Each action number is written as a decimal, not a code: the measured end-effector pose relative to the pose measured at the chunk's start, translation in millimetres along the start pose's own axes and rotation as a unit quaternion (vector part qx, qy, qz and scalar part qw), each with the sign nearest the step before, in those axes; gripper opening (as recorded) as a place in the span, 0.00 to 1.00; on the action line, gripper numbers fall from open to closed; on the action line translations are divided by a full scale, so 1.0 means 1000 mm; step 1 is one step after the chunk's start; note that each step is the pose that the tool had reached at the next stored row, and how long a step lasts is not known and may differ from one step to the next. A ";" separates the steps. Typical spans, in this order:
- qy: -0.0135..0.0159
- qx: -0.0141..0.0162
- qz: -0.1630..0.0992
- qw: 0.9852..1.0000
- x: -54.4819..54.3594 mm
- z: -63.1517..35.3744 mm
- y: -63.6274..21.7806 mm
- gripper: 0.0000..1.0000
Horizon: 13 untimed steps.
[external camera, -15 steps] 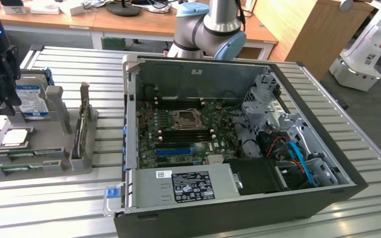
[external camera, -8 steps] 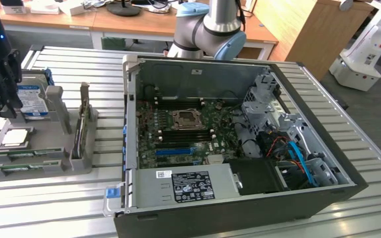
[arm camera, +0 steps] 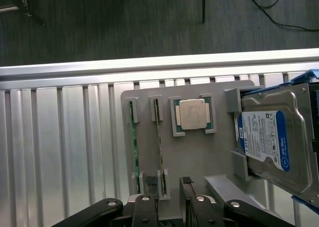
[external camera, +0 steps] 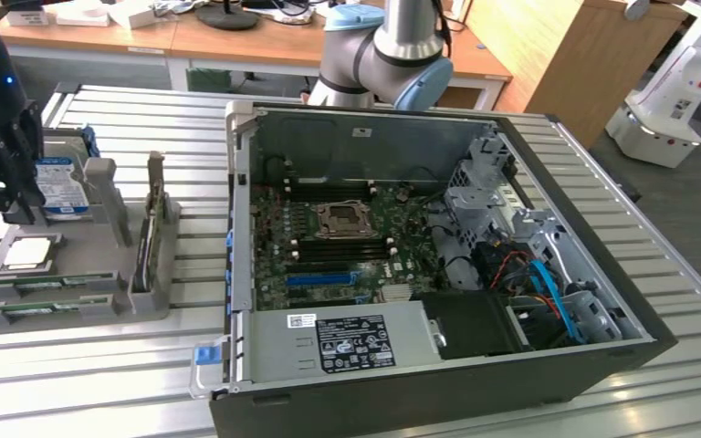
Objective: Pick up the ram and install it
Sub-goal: 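Pick up the ram and move it above insertion slot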
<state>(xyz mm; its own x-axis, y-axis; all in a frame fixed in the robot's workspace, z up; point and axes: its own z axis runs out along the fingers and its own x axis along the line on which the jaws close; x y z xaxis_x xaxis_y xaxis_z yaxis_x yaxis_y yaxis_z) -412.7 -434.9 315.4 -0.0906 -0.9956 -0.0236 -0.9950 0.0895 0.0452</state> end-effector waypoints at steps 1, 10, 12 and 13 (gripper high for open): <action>0.000 0.000 0.000 1.000 0.000 0.0011 -0.0001 0.31; 0.000 0.000 0.000 1.000 0.000 0.0086 -0.0004 0.31; 0.000 0.000 0.000 1.000 0.000 0.0103 -0.0005 0.31; 0.000 0.000 0.000 1.000 0.000 0.0111 -0.0005 0.31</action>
<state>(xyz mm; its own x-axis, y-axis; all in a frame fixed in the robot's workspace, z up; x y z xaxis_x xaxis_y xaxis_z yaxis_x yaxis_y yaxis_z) -412.7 -434.9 304.2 -0.0906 -0.9956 -0.0233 -0.9950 0.0895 0.0452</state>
